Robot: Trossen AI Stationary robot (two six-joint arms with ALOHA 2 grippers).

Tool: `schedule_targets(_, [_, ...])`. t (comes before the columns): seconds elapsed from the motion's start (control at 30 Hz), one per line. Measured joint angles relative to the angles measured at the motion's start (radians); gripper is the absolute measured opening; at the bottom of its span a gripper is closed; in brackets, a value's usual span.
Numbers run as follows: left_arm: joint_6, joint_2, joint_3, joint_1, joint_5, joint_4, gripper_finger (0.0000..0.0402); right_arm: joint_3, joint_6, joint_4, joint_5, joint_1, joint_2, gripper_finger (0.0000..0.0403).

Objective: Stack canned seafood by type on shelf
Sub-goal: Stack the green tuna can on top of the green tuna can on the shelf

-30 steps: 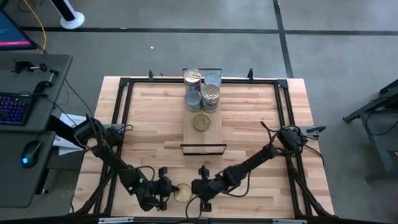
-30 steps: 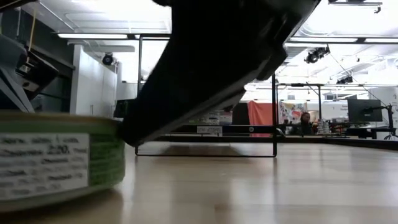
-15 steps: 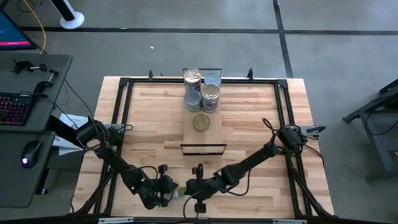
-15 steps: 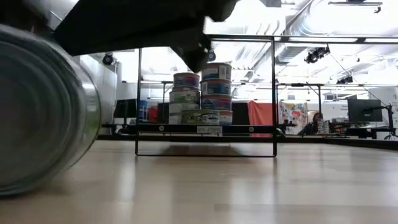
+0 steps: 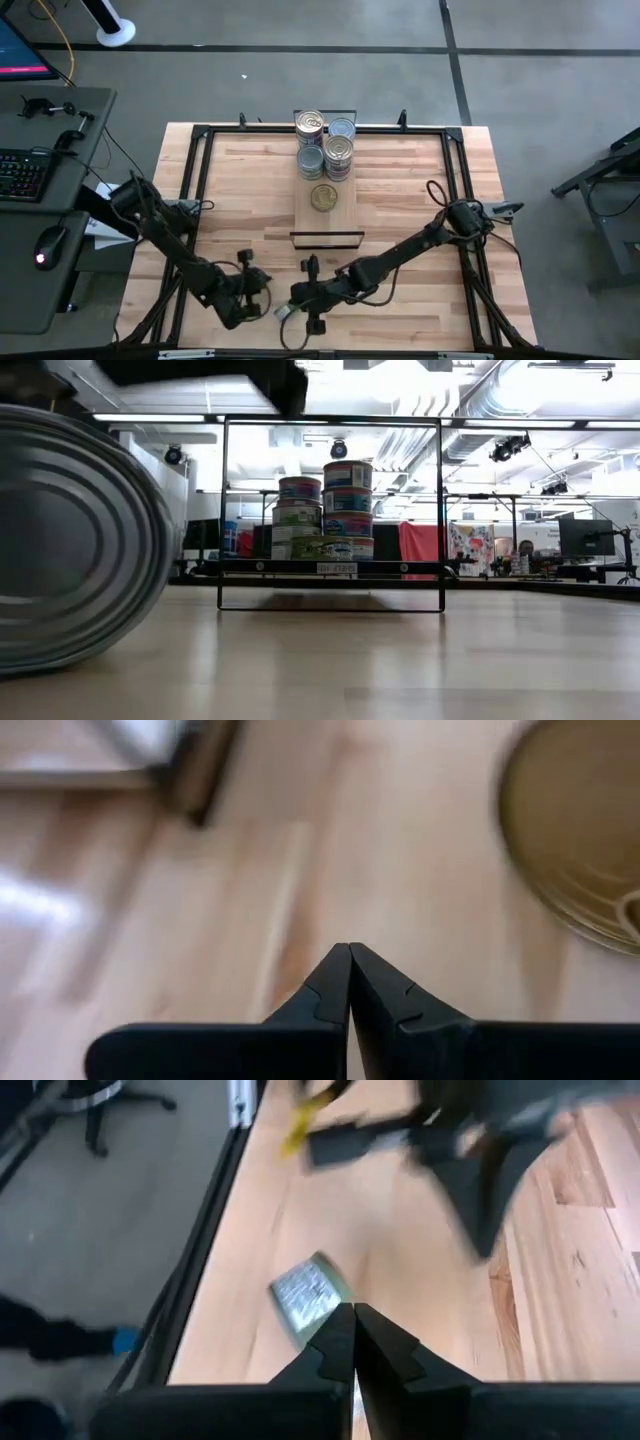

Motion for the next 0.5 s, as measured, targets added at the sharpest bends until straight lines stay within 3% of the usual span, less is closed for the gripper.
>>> schedule_targets(0.1, [-0.184, -0.055, 0.001, -0.048, -0.063, -0.143, 0.0, 0.092, -0.017, -0.141, -0.016, 0.002, 0.0, 0.0])
schedule_targets(0.27, [-0.427, -0.057, 0.0, -0.134, -0.126, -0.165, 0.0, 0.183, -0.146, -0.207, -0.144, -0.015, -0.001, 0.0017])
schedule_targets(0.37, [-0.531, -0.032, -0.001, -0.161, -0.128, -0.145, 0.0, 0.195, -0.203, -0.212, -0.248, -0.025, -0.003, 0.0063])
schedule_targets(0.5, [-0.61, -0.005, -0.001, -0.174, -0.12, -0.097, 0.0, 0.195, -0.253, -0.232, -0.314, -0.028, 0.014, 0.0155])
